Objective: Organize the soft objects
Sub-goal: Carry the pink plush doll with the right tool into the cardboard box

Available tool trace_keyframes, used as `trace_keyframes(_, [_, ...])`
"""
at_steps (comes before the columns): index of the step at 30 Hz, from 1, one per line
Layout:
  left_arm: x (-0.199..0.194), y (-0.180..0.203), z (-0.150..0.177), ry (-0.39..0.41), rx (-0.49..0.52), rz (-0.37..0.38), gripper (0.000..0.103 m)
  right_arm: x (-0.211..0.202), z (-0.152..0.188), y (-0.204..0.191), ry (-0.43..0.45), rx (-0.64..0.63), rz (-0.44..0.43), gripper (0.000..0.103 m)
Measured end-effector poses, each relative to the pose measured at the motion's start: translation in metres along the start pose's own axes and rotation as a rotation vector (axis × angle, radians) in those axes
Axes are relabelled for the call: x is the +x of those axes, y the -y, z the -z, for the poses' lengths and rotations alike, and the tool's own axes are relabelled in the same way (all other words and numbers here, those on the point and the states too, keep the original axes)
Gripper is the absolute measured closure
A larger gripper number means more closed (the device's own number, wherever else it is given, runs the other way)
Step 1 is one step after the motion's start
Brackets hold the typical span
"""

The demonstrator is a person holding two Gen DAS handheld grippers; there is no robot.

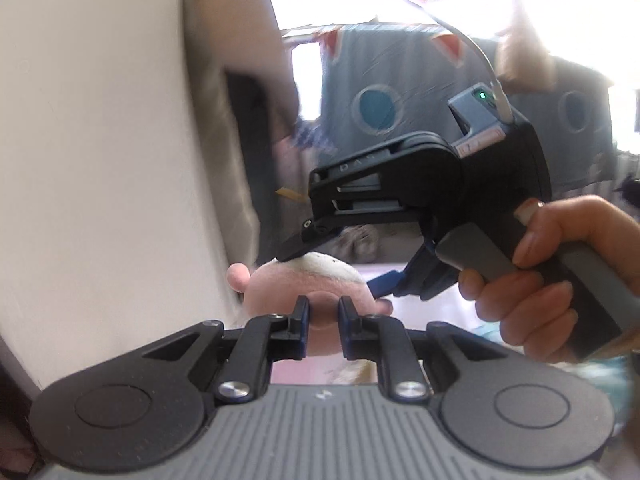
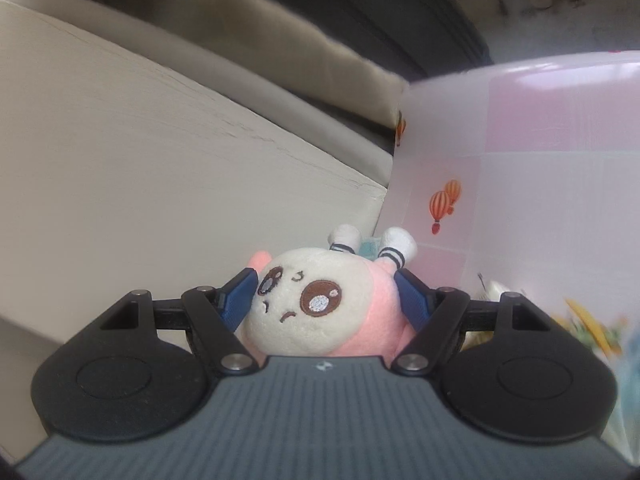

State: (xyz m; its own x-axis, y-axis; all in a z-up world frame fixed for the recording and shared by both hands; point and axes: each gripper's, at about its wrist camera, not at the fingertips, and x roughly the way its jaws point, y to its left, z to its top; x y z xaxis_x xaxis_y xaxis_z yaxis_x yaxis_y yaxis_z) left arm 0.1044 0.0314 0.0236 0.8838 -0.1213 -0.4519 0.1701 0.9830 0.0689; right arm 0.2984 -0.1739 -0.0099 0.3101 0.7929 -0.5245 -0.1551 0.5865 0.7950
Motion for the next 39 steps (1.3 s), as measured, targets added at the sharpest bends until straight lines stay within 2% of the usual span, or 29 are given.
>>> trace_keyframes(5, [-0.045, 0.052, -0.013, 0.064, 0.064, 0.16, 0.087, -0.113, 0.038, 0.012, 0.134, 0.04, 0.013, 0.029])
trace_keyframes(9, [-0.059, 0.118, -0.021, 0.082, 0.125, 0.319, 0.086, -0.21, 0.076, 0.045, 0.273, 0.122, 0.056, 0.029])
trace_keyframes(13, [-0.062, 0.186, -0.021, 0.065, 0.197, 0.462, 0.086, -0.293, 0.116, 0.093, 0.4, 0.233, 0.106, 0.029])
trace_keyframes(17, [-0.048, 0.247, -0.022, -0.002, 0.239, 0.574, 0.085, -0.349, 0.144, 0.152, 0.489, 0.399, 0.133, 0.029])
trace_keyframes(21, [-0.025, 0.298, -0.019, -0.08, 0.262, 0.625, 0.083, -0.377, 0.165, 0.204, 0.546, 0.532, 0.155, 0.029])
trace_keyframes(24, [-0.009, 0.324, -0.015, -0.124, 0.288, 0.636, 0.078, -0.384, 0.172, 0.241, 0.571, 0.622, 0.162, 0.029])
trace_keyframes(25, [-0.005, 0.331, -0.012, -0.133, 0.305, 0.637, 0.073, -0.381, 0.172, 0.251, 0.577, 0.643, 0.166, 0.029])
trace_keyframes(27, [0.014, 0.329, -0.014, -0.147, 0.33, 0.624, 0.063, -0.379, 0.169, 0.272, 0.582, 0.686, 0.179, 0.029])
trace_keyframes(35, [0.018, 0.307, -0.009, -0.149, 0.363, 0.568, 0.062, -0.358, 0.149, 0.318, 0.583, 0.766, 0.33, 0.027])
trace_keyframes(39, [0.016, 0.288, -0.009, -0.131, 0.38, 0.526, 0.059, -0.349, 0.144, 0.327, 0.599, 0.779, 0.365, 0.025])
